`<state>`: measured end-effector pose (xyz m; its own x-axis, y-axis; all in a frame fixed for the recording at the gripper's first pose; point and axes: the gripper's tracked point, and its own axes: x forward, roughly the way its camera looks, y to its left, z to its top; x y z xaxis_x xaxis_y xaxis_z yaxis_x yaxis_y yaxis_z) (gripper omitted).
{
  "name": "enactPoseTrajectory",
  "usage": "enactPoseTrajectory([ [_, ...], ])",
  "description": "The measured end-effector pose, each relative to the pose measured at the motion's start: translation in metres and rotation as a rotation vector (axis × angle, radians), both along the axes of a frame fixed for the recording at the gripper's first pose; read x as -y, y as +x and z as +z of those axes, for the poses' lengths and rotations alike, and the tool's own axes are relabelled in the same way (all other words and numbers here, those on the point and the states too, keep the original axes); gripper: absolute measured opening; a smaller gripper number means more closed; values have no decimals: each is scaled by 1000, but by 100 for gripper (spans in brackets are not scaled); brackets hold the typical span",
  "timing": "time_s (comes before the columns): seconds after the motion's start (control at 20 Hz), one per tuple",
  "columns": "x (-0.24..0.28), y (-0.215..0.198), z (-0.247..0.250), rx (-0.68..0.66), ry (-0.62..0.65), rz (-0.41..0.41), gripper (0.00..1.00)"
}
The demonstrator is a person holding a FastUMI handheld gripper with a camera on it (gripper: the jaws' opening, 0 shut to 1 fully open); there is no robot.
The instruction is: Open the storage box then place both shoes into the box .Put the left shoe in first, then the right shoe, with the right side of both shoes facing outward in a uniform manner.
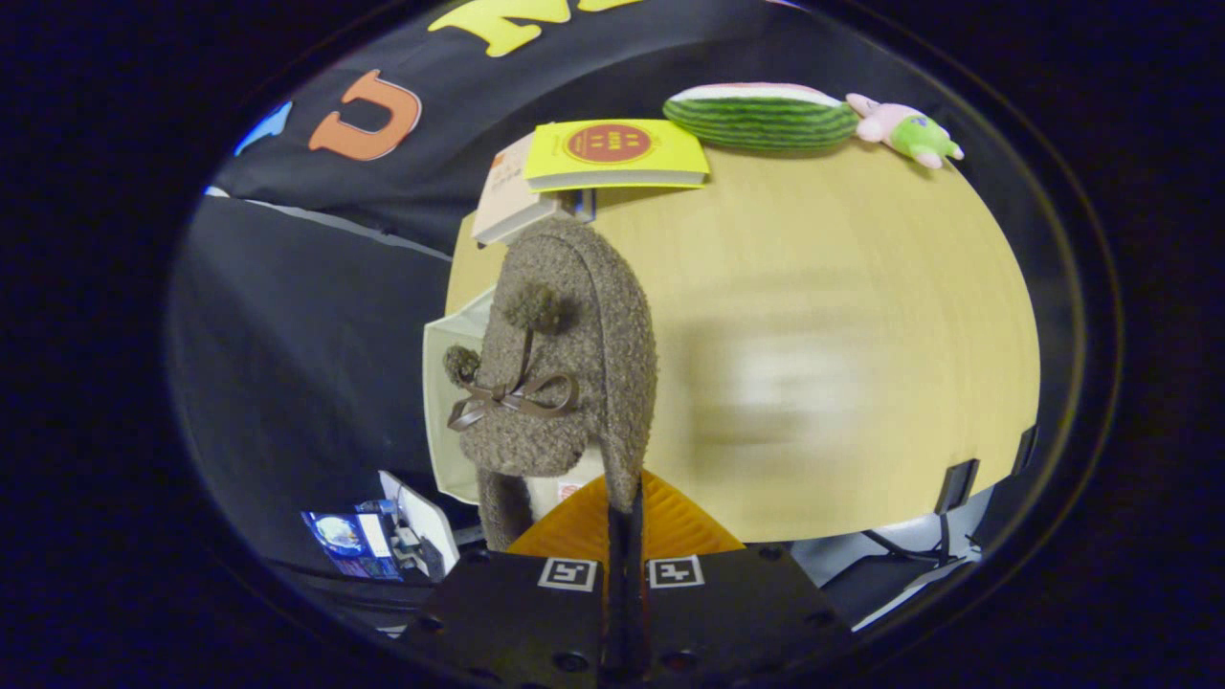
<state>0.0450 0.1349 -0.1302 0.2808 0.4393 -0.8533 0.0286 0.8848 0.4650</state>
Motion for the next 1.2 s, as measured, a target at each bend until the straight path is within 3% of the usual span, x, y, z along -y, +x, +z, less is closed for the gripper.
enactPoseTrajectory([
  [0.3,-86,15,20,33,-43,18,6],
  [0.6,-145,23,-11,-18,-100,36,6],
  [1.2,-154,23,-67,-80,-178,-39,11],
])
